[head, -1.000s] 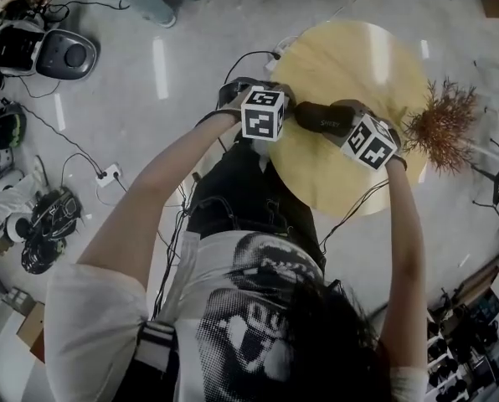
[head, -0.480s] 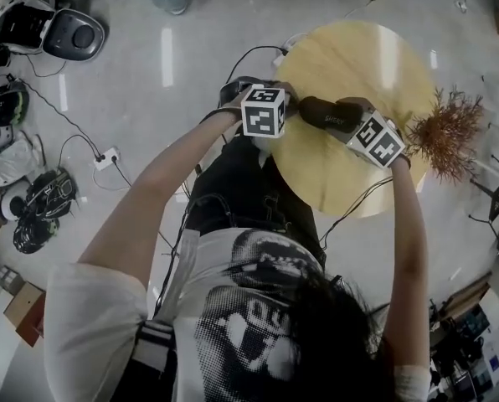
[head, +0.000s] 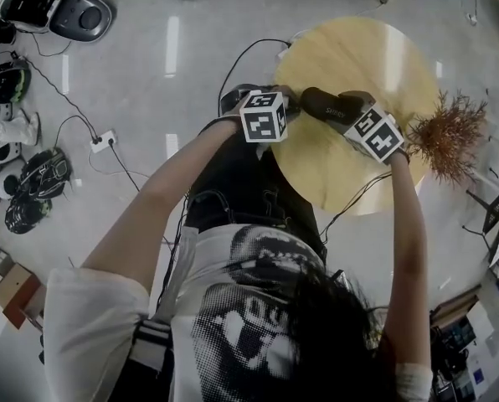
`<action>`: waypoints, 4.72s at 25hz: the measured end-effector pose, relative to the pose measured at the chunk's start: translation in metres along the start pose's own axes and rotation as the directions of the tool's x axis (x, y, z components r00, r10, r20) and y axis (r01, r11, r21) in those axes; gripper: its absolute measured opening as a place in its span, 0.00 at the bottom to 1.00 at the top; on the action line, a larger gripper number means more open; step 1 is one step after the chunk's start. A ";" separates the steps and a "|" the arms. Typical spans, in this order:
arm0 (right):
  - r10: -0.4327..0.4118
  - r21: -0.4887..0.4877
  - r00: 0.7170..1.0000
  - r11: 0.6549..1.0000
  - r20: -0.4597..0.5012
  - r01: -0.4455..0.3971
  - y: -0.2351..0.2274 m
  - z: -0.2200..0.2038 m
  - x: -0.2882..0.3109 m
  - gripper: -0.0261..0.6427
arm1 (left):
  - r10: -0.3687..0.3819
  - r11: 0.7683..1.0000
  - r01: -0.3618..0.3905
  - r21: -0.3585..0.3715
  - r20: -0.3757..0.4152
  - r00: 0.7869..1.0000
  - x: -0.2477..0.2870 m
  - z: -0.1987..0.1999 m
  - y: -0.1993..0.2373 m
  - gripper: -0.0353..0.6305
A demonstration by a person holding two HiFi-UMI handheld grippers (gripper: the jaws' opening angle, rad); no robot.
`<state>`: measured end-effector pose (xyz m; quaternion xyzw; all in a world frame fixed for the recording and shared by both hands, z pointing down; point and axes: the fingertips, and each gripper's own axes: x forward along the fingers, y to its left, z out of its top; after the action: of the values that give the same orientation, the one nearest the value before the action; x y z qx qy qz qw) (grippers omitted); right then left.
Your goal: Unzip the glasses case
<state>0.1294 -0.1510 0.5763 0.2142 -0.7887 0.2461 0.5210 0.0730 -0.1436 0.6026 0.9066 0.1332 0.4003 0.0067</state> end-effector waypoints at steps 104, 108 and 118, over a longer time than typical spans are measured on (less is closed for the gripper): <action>-0.074 0.760 0.960 0.629 0.269 -0.165 0.027 0.003 0.021 0.49 | 0.527 0.738 -0.445 -0.508 0.021 0.850 -0.002 0.023 -0.111 0.23; -0.100 0.724 0.948 0.671 0.303 -0.160 0.028 -0.007 0.008 0.47 | 0.543 0.712 -0.433 -0.553 0.042 0.839 -0.013 0.034 -0.111 0.23; -0.178 0.672 0.832 0.686 0.526 -0.279 0.055 -0.018 -0.025 0.43 | 0.547 0.714 -0.426 -0.556 0.061 0.835 -0.044 0.052 -0.120 0.23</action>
<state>0.1189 -0.0946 0.5496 0.4409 -0.7466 0.4797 0.1348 0.0542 -0.0334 0.5212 0.9111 -0.2265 0.3047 0.1603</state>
